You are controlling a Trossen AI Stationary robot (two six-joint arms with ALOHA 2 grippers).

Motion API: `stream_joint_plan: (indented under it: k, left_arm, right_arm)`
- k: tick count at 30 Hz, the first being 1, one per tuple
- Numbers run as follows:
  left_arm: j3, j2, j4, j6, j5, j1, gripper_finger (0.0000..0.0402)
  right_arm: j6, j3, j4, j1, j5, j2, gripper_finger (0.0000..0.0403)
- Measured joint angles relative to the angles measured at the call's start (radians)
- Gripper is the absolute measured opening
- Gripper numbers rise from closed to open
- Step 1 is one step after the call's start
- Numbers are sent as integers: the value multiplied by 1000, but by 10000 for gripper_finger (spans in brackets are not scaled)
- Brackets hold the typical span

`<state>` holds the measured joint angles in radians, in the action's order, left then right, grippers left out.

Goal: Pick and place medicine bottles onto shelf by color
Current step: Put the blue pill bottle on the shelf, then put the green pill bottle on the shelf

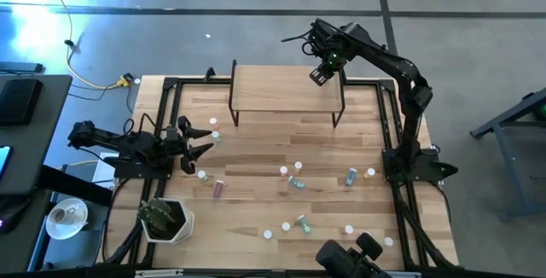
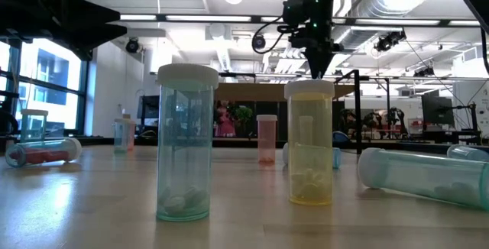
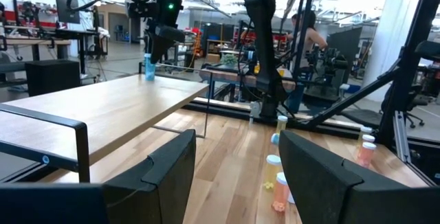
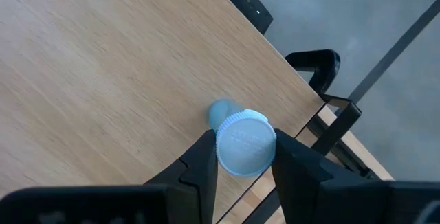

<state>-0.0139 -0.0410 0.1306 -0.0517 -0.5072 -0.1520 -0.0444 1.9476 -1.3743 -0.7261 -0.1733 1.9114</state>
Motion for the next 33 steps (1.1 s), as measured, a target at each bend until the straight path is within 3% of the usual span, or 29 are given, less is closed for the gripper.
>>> stream_joint_plan:
  k: [5, 16, 22, 33]
  left_arm:
    - [0, 0, 0, 0, 6, 0, 200]
    - [0, 0, 0, 2, 6, 0, 200]
    - [0, 0, 0, 2, 6, 0, 200]
    - [0, 0, 1, 2, 0, 0, 200]
  right_arm:
    - [0, 0, 0, 0, 1, 0, 109]
    - [4, 0, 2, 0, -13, 0, 172]
    - [23, 8, 23, 0, -17, 0, 180]
    - [38, 176, 13, 1, -16, -2, 181]
